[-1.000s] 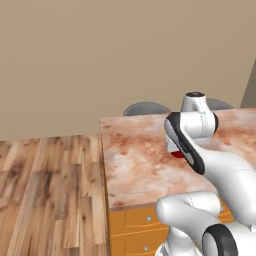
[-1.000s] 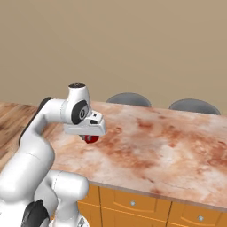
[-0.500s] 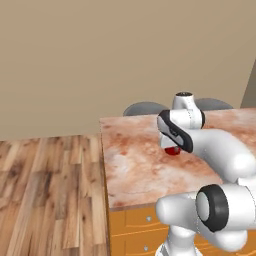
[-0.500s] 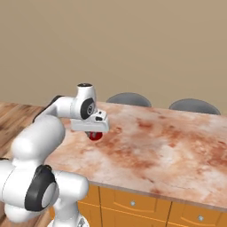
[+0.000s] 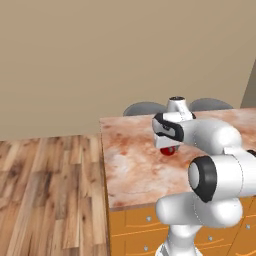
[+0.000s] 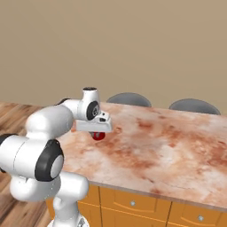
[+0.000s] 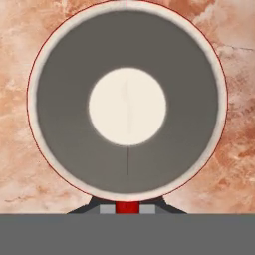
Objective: Clear the mugs and bowl far away from the sink.
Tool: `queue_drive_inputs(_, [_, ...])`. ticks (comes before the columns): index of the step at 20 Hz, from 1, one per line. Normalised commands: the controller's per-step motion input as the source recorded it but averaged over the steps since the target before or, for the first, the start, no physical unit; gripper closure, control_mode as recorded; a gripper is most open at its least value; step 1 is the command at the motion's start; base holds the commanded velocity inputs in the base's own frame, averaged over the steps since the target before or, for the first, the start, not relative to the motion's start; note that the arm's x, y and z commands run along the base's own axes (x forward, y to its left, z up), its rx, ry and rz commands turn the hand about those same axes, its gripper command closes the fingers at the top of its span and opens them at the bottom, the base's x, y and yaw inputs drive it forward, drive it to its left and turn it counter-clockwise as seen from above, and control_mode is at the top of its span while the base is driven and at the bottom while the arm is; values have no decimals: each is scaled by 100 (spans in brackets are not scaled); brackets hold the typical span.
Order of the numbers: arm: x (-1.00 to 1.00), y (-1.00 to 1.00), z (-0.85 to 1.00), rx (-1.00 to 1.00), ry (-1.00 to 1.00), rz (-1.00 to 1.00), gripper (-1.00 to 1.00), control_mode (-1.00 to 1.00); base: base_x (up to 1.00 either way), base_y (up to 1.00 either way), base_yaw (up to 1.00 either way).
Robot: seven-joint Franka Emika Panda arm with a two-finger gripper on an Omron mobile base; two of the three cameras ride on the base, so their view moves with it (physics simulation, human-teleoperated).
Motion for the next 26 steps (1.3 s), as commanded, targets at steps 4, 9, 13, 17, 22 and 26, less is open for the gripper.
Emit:
queue_drive_inputs(4, [33, 0, -32, 0, 0, 0, 100, -100, 0, 0, 0])
queue_drive_inputs(9, [17, 0, -25, 0, 0, 0, 100, -100, 0, 0, 0])
queue_drive_inputs(13, [21, 0, -33, 0, 0, 0, 100, -100, 0, 0, 0])
queue_drive_inputs(17, [20, 0, -36, 0, 0, 0, 100, -100, 0, 0, 0])
queue_drive_inputs(22, [17, 0, -40, 0, 0, 0, 100, -100, 0, 0, 0])
queue_drive_inputs(26, [14, 0, -36, 0, 0, 0, 100, -100, 0, 0, 0])
